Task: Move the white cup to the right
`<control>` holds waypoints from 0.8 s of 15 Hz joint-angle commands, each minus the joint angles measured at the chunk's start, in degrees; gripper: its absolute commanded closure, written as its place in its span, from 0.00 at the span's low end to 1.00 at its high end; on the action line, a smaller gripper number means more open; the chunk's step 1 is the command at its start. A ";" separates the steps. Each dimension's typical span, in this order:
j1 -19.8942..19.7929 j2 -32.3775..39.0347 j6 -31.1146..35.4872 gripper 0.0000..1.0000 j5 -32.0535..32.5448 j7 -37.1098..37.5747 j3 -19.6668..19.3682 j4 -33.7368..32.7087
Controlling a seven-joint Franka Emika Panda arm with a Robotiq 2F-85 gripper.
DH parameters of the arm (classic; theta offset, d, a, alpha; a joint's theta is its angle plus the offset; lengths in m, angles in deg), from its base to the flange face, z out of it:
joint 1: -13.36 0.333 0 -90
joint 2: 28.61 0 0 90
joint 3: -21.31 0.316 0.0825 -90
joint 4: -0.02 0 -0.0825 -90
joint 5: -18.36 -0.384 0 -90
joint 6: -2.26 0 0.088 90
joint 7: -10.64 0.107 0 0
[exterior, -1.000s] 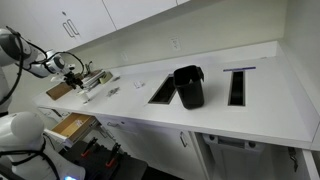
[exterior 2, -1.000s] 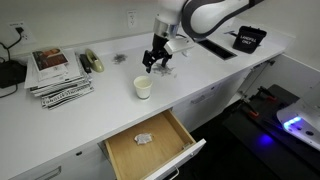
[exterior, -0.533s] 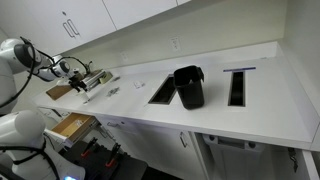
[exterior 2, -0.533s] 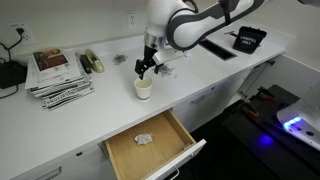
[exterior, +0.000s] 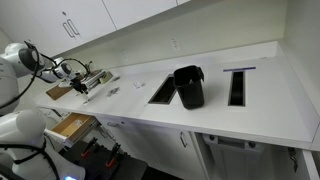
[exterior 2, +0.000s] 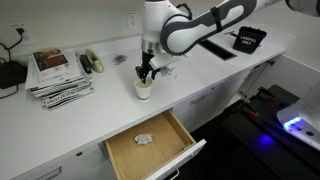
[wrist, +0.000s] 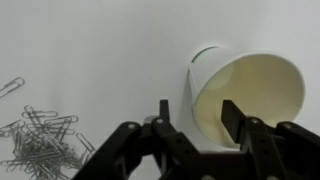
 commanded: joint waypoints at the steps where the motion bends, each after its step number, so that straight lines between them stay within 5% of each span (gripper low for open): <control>1: 1.13 0.98 -3.26 0.75 -0.62 1.49 -1.14 -3.06; 5: 1.11 1.20 -4.01 1.00 -0.80 1.37 -1.03 -3.67; 12: -0.33 -6.98 -7.20 0.99 0.36 2.67 -1.65 3.49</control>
